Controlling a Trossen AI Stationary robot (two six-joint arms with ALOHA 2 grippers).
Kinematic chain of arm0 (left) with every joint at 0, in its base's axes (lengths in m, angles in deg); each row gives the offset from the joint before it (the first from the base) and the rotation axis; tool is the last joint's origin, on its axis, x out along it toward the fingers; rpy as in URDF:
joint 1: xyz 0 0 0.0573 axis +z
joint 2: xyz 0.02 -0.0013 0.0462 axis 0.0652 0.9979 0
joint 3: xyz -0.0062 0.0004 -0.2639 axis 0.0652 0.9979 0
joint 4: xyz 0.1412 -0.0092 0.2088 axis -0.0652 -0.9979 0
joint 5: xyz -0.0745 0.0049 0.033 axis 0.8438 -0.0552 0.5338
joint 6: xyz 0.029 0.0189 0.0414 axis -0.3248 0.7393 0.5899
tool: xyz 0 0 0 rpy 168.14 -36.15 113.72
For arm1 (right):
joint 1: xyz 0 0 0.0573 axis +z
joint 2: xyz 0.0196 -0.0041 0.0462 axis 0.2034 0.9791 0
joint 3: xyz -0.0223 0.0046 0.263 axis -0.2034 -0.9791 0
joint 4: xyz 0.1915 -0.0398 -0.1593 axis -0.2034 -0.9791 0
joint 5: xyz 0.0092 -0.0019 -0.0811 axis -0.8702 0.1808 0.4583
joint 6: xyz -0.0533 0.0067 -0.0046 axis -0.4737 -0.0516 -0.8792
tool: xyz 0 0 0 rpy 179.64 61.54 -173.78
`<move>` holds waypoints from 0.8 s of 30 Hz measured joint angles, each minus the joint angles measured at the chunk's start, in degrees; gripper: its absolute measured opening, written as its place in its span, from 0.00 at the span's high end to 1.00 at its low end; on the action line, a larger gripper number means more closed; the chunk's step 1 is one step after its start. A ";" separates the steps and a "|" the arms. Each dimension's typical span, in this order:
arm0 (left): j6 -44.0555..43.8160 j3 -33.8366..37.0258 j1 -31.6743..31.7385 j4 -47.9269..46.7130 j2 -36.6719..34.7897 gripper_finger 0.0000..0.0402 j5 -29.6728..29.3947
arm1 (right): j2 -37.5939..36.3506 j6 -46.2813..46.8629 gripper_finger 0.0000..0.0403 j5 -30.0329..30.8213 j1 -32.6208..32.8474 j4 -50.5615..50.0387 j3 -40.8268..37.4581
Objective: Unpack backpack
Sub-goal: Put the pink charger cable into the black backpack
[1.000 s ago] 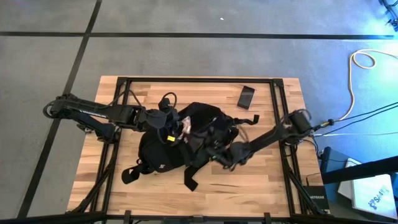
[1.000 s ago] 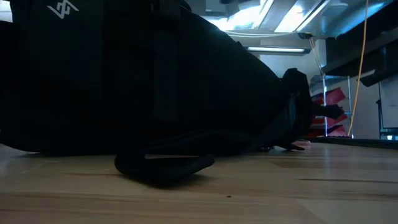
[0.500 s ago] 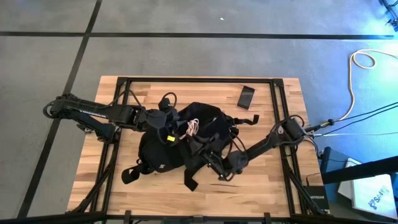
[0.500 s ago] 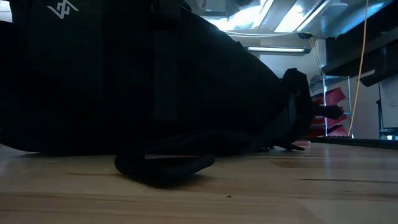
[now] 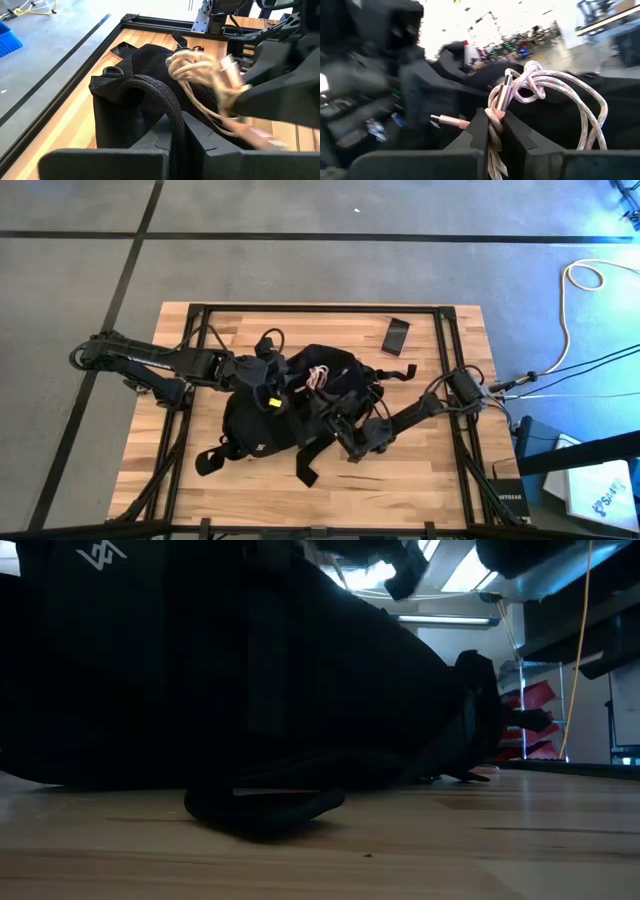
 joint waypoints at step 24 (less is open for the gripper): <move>-0.02 0.00 -0.02 -0.08 0.00 0.99 0.04 | -0.07 -21.00 0.79 9.95 5.05 -3.32 -1.22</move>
